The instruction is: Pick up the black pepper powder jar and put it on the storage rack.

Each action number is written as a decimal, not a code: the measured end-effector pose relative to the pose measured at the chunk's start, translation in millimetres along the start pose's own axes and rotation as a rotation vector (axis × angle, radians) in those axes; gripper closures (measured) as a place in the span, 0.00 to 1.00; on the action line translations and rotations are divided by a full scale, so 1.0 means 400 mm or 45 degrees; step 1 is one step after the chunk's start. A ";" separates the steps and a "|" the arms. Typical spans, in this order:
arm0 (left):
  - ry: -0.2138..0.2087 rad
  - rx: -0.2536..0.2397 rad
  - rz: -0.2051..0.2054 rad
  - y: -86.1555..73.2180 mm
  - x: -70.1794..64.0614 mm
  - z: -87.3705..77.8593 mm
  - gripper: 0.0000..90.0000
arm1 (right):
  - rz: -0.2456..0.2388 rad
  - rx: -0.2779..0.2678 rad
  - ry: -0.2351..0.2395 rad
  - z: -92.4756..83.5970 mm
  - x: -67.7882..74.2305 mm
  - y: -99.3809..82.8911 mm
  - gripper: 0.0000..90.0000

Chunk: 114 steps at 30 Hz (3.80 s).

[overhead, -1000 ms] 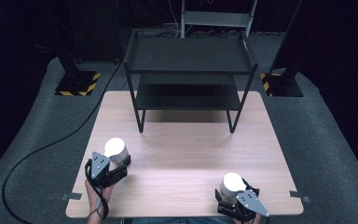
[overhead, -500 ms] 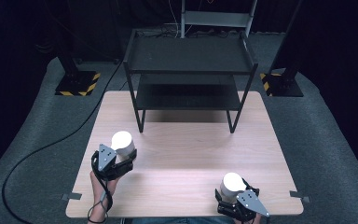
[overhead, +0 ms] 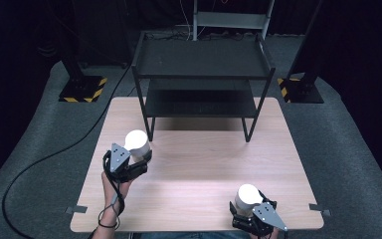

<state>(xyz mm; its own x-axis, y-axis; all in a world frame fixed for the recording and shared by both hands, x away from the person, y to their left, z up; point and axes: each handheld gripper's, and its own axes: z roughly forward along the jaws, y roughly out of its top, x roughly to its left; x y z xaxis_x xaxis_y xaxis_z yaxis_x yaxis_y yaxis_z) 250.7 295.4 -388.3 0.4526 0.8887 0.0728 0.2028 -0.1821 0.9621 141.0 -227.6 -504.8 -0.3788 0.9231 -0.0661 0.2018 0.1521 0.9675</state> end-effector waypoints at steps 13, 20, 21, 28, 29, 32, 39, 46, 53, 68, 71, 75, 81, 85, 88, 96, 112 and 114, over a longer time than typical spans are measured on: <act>-0.027 -0.009 0.008 0.041 0.010 0.037 0.33 | 0.002 0.006 0.007 0.001 -0.003 0.002 0.00; -0.039 -0.018 0.021 0.066 0.012 0.053 0.33 | 0.004 0.009 0.007 0.001 -0.003 0.003 0.00; -0.039 -0.019 0.024 0.069 0.012 0.056 0.33 | 0.004 0.009 0.005 0.001 -0.002 0.003 0.00; -0.055 -0.018 0.040 0.090 0.013 0.072 0.33 | 0.003 0.012 0.008 0.002 -0.003 0.004 0.00; -0.060 -0.016 0.042 0.093 0.014 0.074 0.33 | 0.003 0.013 0.009 0.001 -0.003 0.004 0.00; -0.082 -0.012 0.038 0.102 0.023 0.082 0.33 | 0.003 0.013 0.010 0.001 -0.004 0.005 0.00; -0.125 -0.008 0.029 0.129 0.043 0.100 0.33 | 0.002 0.013 0.011 0.002 -0.004 0.005 0.00; -0.164 -0.012 0.029 0.159 0.060 0.113 0.33 | 0.004 0.016 0.009 0.002 -0.003 0.006 0.00; -0.209 -0.025 0.046 0.204 0.079 0.124 0.33 | 0.001 0.017 0.010 0.002 -0.004 0.006 0.00; -0.291 -0.016 0.056 0.269 0.112 0.148 0.33 | 0.005 0.019 0.011 0.003 -0.004 0.007 0.00; -0.302 -0.017 0.056 0.284 0.119 0.155 0.33 | 0.008 0.019 0.011 0.003 -0.005 0.007 0.00; -0.309 -0.021 0.068 0.298 0.120 0.160 0.33 | 0.006 0.022 0.009 0.003 -0.005 0.008 0.00; -0.312 -0.018 0.079 0.325 0.125 0.169 0.33 | 0.007 0.024 0.012 0.003 -0.006 0.009 0.00; -0.315 -0.025 0.088 0.343 0.128 0.168 0.33 | 0.006 0.024 0.010 0.004 -0.005 0.009 0.00; -0.324 -0.028 0.084 0.354 0.135 0.170 0.33 | 0.006 0.024 0.010 0.004 -0.005 0.009 0.00; -0.343 -0.015 0.069 0.385 0.157 0.184 0.33 | 0.003 0.026 0.010 0.004 -0.004 0.009 0.00; -0.394 0.006 0.066 0.460 0.184 0.196 0.33 | 0.004 0.028 0.013 0.004 -0.005 0.010 0.00; -0.404 0.005 0.069 0.470 0.184 0.195 0.33 | 0.003 0.029 0.014 0.005 -0.005 0.010 0.00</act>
<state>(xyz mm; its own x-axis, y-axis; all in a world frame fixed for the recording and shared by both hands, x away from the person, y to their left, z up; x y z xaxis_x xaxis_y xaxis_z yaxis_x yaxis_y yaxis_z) 389.9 293.5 -222.5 0.7110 0.7021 0.0379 0.1742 -0.2282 0.9579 144.4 -228.4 -501.0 -0.3878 0.9197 -0.0614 0.2229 0.1582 0.9619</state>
